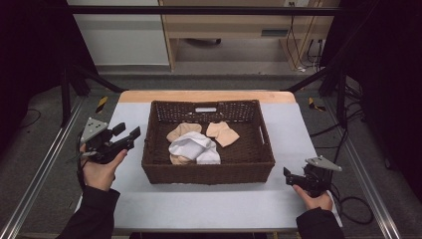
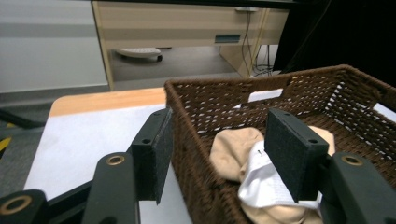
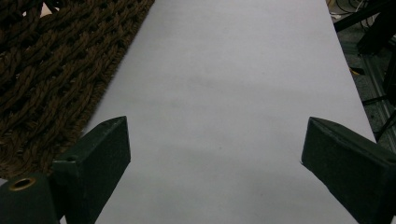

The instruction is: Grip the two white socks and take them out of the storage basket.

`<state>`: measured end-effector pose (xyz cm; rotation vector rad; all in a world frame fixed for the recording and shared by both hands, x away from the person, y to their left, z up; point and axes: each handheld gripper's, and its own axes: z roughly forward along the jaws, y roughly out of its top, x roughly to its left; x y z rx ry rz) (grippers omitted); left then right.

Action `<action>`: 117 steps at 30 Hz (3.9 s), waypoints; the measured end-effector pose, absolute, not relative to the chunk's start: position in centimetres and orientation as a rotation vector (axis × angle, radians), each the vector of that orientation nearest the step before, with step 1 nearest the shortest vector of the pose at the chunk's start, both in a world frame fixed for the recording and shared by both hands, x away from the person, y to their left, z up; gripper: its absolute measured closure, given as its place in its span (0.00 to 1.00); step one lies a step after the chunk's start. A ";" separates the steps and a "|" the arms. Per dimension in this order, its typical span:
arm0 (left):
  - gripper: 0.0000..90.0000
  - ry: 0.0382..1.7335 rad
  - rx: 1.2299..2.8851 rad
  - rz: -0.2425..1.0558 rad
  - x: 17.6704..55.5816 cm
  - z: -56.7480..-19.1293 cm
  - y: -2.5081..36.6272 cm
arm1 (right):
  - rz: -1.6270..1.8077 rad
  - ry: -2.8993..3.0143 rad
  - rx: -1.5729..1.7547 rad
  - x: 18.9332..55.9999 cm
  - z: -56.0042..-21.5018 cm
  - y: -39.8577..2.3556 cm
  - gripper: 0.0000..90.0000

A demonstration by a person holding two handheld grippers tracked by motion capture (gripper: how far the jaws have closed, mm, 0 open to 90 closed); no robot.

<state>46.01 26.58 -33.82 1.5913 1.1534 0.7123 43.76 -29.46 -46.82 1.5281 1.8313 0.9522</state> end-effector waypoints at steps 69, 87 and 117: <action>0.39 1.119 1.830 0.581 56.0 -39.5 15.4 | 0.963 1.816 1.474 44.0 -47.1 -29.2 0.09; 0.35 1.112 1.943 0.482 55.9 -41.6 14.5 | 0.943 1.831 1.464 44.1 -47.2 -29.2 0.08; 0.96 1.149 2.129 0.361 55.9 -42.3 14.3 | 0.928 1.846 1.463 44.1 -47.3 -29.2 0.09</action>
